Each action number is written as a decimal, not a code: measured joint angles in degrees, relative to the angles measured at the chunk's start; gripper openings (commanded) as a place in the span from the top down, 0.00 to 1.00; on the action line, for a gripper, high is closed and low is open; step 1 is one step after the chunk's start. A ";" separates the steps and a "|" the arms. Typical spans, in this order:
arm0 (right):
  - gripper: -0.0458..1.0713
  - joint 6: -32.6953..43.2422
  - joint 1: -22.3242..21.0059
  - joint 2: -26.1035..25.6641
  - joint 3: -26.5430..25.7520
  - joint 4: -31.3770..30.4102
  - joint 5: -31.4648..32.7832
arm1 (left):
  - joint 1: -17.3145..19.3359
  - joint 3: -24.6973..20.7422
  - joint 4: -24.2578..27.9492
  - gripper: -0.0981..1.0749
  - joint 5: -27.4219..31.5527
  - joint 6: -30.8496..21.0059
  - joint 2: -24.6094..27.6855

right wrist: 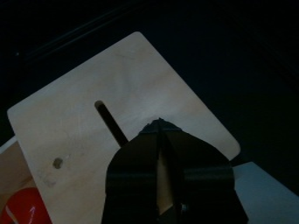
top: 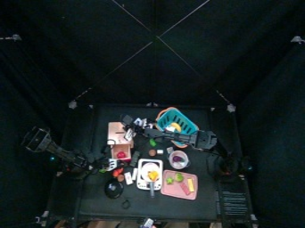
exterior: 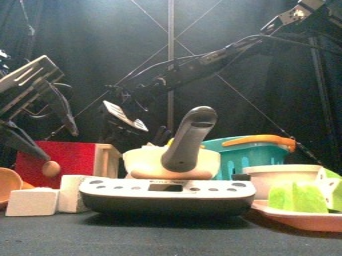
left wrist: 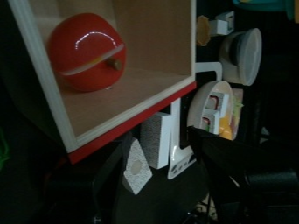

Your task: Grab squash

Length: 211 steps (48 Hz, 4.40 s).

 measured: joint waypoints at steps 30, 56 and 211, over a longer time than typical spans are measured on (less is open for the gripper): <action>0.91 -0.09 3.16 -9.14 2.99 -0.88 5.10 | 6.33 3.52 40.08 0.16 6.77 0.09 -12.66; 0.90 1.93 15.91 -25.93 23.38 2.99 1.67 | 8.61 3.52 67.41 0.16 15.38 0.09 -15.29; 0.35 2.46 25.93 -23.91 33.93 11.78 16.26 | 29.09 8.96 91.58 0.16 13.71 0.70 -27.07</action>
